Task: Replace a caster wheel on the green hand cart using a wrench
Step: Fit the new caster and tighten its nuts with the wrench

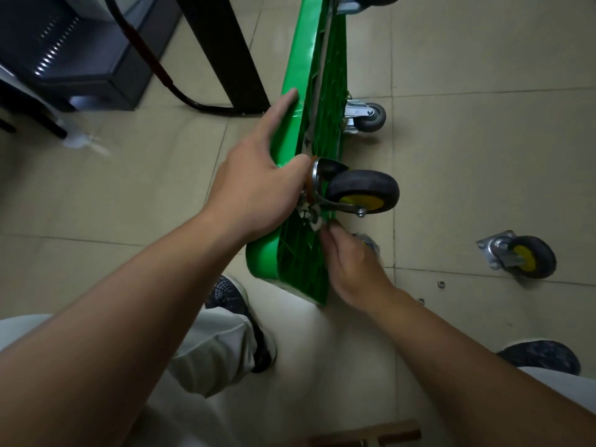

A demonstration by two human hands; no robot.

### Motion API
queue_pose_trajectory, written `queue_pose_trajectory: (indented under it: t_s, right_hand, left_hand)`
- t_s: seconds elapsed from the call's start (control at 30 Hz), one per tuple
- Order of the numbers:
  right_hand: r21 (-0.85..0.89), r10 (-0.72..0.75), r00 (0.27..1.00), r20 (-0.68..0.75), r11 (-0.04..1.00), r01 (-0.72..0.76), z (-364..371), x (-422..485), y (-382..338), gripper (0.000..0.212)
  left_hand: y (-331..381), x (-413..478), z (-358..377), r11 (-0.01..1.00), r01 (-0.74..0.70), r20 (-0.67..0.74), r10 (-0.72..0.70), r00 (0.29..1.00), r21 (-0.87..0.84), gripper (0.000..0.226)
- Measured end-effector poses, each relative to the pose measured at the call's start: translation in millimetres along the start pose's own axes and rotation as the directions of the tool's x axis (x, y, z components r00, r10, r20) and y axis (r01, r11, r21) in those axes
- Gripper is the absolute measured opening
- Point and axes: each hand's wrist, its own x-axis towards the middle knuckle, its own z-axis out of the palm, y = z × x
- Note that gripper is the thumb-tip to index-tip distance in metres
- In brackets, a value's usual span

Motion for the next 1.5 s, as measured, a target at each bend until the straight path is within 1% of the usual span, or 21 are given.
queue_pose_trajectory:
  t_s: [0.1,0.2,0.27,0.4,0.5,0.6,0.63,0.67,0.73,0.8,0.87,0.93,0.97,1.0,1.03,1.07,1.1,1.2,1.37,1.43,1.5]
  right_hand:
    - [0.067,-0.046,0.998,0.049,0.997,0.043,-1,9,4,0.035]
    - [0.094,-0.068,0.995,0.078,0.994,0.061,1,14,9,0.033]
    - [0.1,-0.053,0.994,0.098,0.994,0.043,2,15,11,0.031]
    - [0.155,0.029,0.99,0.137,0.987,-0.051,5,6,3,0.029]
    - [0.174,0.106,0.985,0.135,0.976,-0.129,7,-3,-10,0.033]
    - [0.183,0.192,0.965,0.179,0.957,-0.224,0,-7,-27,0.04]
    - [0.208,0.255,0.944,0.208,0.932,-0.297,-3,-7,-35,0.043]
    - [0.259,0.347,0.905,0.247,0.876,-0.406,-6,-8,-45,0.045]
    - [0.358,0.512,0.787,0.343,0.704,-0.614,-11,-8,-62,0.048]
    - [0.394,0.566,0.73,0.382,0.615,-0.683,-13,-9,-73,0.049]
    - [0.448,0.575,0.722,0.385,0.567,-0.691,-12,-10,-77,0.049]
    - [0.492,0.574,0.741,0.349,0.561,-0.666,-7,-13,-77,0.05]
    - [0.476,0.562,0.77,0.303,0.611,-0.633,-3,-16,-73,0.052]
    - [0.411,0.525,0.821,0.224,0.713,-0.568,2,-21,-66,0.054]
    - [0.297,0.46,0.878,0.132,0.827,-0.478,6,-26,-58,0.055]
    - [0.186,0.385,0.922,0.045,0.903,-0.386,9,-32,-48,0.053]
    - [0.124,0.329,0.944,-0.016,0.938,-0.325,11,-37,-36,0.049]
    - [0.037,0.22,0.971,-0.089,0.975,-0.217,6,-41,-8,0.051]
    - [-0.087,-0.038,0.996,-0.086,0.996,0.031,3,-10,11,0.044]
    - [-0.091,-0.084,0.994,-0.072,0.993,0.077,5,2,14,0.044]
    - [-0.046,-0.096,0.994,-0.05,0.994,0.094,6,10,15,0.044]
  left_hand:
    - [0,1,1,1.0,0.0,-0.007,0.0,1.0,0.011,0.076]
    - [0,1,0,1.0,0.0,-0.017,0.0,1.0,0.018,0.076]
    - [0,1,0,1.0,-0.006,-0.016,0.006,1.0,0.028,0.076]
    - [2,0,1,0.999,-0.001,-0.028,0.002,1.0,0.043,0.077]
    - [3,0,3,1.0,0.012,-0.032,-0.011,0.999,0.027,0.078]
    - [4,-3,4,1.0,0.021,-0.038,-0.021,0.999,0.012,0.078]
    - [4,-3,4,1.0,0.022,-0.037,-0.022,0.999,0.005,0.078]
    - [4,-4,4,1.0,0.022,-0.035,-0.022,0.999,0.0,0.078]
    - [6,-6,5,1.0,0.024,-0.031,-0.024,0.999,-0.003,0.078]
    - [7,-8,4,1.0,0.031,-0.031,-0.031,0.999,-0.001,0.077]
    - [8,-9,3,0.999,0.033,-0.024,-0.033,0.999,-0.002,0.076]
    - [7,-9,2,1.0,0.026,-0.013,-0.026,1.0,0.001,0.076]
    - [6,-8,1,1.0,0.022,-0.005,-0.022,1.0,0.004,0.075]
    - [5,-6,-1,1.0,0.02,0.003,-0.02,1.0,0.004,0.075]
    - [4,-5,-2,1.0,0.018,0.007,-0.018,1.0,0.0,0.075]
    - [3,-4,-2,1.0,0.014,0.007,-0.014,1.0,-0.01,0.075]
    - [1,-4,-2,1.0,0.01,0.004,-0.01,1.0,-0.018,0.075]
    - [-2,-2,-1,1.0,0.0,0.003,0.0,1.0,-0.027,0.074]
    - [-1,0,-1,1.0,-0.003,0.003,0.003,1.0,-0.027,0.075]
    - [0,0,-1,1.0,-0.001,0.002,0.001,1.0,-0.007,0.075]
    - [0,0,-2,1.0,-0.005,0.0,0.005,1.0,0.009,0.075]
